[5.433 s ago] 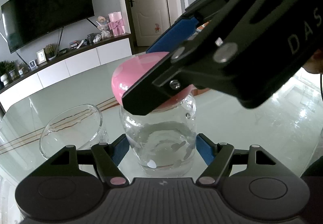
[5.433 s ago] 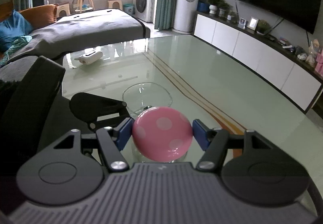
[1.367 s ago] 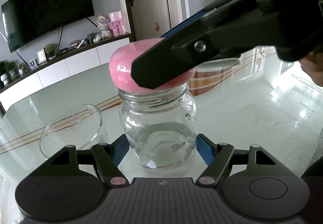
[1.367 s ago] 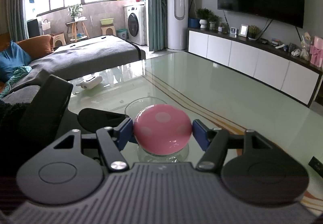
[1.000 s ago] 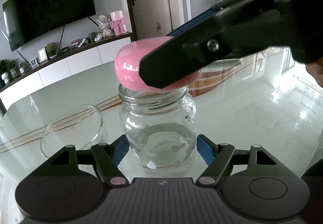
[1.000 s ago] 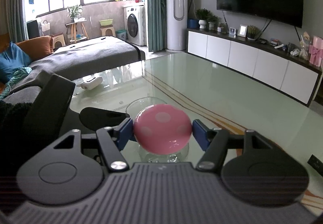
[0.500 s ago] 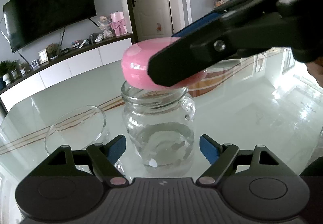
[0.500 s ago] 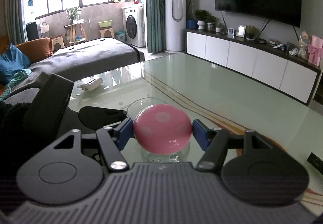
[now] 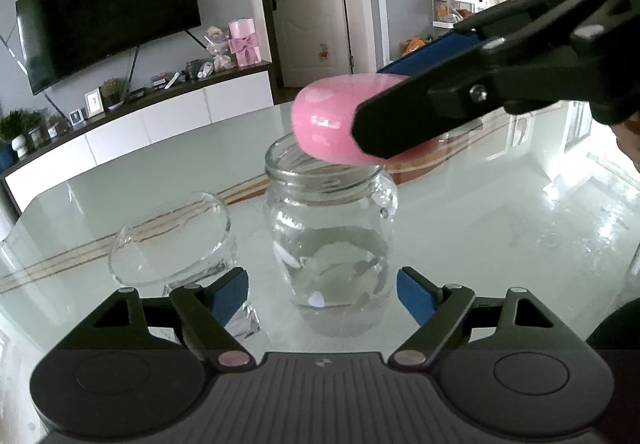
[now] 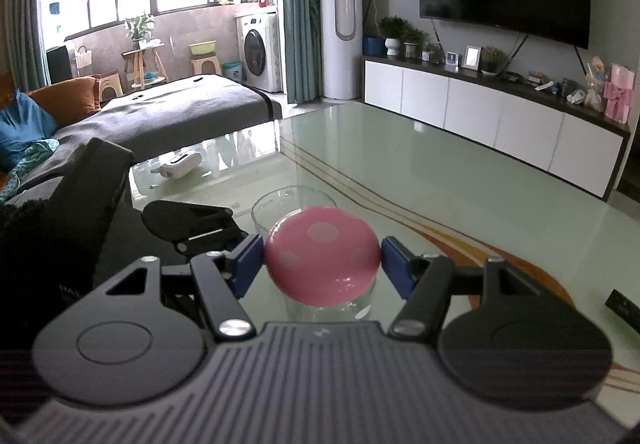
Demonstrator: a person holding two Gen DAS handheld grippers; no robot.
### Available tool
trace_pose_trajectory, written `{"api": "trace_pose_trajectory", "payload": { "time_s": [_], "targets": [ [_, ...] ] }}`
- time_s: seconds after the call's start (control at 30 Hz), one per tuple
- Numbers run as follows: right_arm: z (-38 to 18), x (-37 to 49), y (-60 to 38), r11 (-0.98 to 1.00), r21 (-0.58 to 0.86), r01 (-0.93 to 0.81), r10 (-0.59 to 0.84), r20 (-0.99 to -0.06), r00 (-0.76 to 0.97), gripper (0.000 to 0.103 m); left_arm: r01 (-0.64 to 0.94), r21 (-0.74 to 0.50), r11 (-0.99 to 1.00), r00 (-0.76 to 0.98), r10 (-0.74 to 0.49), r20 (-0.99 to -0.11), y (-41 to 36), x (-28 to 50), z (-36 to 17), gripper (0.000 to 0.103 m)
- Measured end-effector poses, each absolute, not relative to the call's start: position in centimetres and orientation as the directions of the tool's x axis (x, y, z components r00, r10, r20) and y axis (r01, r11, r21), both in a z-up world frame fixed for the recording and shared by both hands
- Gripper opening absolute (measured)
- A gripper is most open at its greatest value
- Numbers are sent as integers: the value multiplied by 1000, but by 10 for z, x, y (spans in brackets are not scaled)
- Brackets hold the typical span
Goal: Unscrew bottle cap and pour
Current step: 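Open the left tool off the jar while the right tool carries the pink cap away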
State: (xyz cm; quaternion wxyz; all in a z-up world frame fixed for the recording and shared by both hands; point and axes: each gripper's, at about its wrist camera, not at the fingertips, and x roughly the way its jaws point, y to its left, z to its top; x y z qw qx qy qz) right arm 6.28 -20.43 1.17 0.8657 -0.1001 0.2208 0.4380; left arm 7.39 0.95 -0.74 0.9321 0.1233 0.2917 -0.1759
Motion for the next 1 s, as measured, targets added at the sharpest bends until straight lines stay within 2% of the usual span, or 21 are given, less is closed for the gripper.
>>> {"api": "trace_pose_trajectory", "payload": {
  "time_s": [0.17, 0.23, 0.27, 0.53, 0.63, 1.0],
  "targets": [
    [16, 48, -206, 604, 25, -796, 712, -466, 526, 65, 378, 124, 918, 771, -238, -591, 13, 70, -7, 88],
    [15, 46, -206, 607, 25, -794, 710, -466, 528, 65, 367, 121, 922, 776, -232, -587, 15, 68, -6, 97],
    [15, 45, -206, 609, 25, -793, 708, -467, 529, 65, 359, 121, 925, 781, -227, -582, 17, 66, -6, 98],
    [15, 40, -208, 625, 30, -780, 703, -457, 545, 65, 330, 126, 935, 794, -203, -573, 19, 62, -1, 99],
    [15, 38, -209, 631, 31, -775, 700, -453, 552, 65, 315, 127, 940, 799, -191, -571, 20, 61, -1, 103],
    [12, 37, -215, 660, 36, -750, 681, -450, 577, 65, 267, 125, 955, 807, -151, -571, 28, 56, 1, 103]
  ]
}}
